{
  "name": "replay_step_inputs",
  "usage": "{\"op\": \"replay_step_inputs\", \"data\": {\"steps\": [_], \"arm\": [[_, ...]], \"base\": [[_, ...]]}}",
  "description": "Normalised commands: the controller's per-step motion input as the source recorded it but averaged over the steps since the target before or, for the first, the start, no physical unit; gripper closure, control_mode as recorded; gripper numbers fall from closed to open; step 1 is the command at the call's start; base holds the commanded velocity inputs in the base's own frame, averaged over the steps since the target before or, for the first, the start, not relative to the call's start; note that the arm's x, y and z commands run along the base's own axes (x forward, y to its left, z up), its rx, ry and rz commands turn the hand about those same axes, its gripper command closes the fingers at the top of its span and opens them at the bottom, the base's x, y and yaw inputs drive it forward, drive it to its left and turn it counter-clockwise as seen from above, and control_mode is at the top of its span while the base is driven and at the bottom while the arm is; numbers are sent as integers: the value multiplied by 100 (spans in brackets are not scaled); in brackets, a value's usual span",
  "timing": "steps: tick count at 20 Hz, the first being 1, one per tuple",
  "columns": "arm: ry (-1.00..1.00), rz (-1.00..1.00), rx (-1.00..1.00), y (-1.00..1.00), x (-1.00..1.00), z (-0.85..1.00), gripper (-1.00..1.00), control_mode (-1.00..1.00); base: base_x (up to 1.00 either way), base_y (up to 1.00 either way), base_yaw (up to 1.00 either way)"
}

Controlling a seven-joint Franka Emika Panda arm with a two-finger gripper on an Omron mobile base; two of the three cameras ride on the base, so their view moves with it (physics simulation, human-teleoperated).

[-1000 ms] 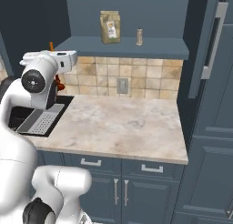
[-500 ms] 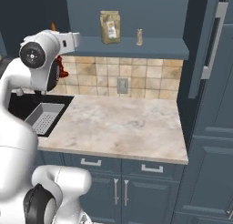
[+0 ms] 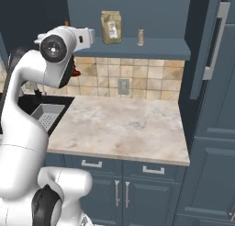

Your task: Pick the candle and candle from the dining table and place them in the open cabinet. Close the cabinet after placing the objects.

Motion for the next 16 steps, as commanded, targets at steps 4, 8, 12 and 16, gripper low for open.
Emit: {"op": "replay_step_inputs", "data": {"steps": [4, 8, 12, 16], "arm": [[-24, 0, 7, 0, 0, 12, 100, -100], [-27, 0, 1, 0, 0, 3, 100, -100], [-7, 0, 0, 0, 0, 1, 100, -100], [1, 0, 0, 0, 4, 1, 100, -100]], "base": [[0, 0, 0], [0, 0, 0], [0, 0, 0], [0, 0, 0]]}}
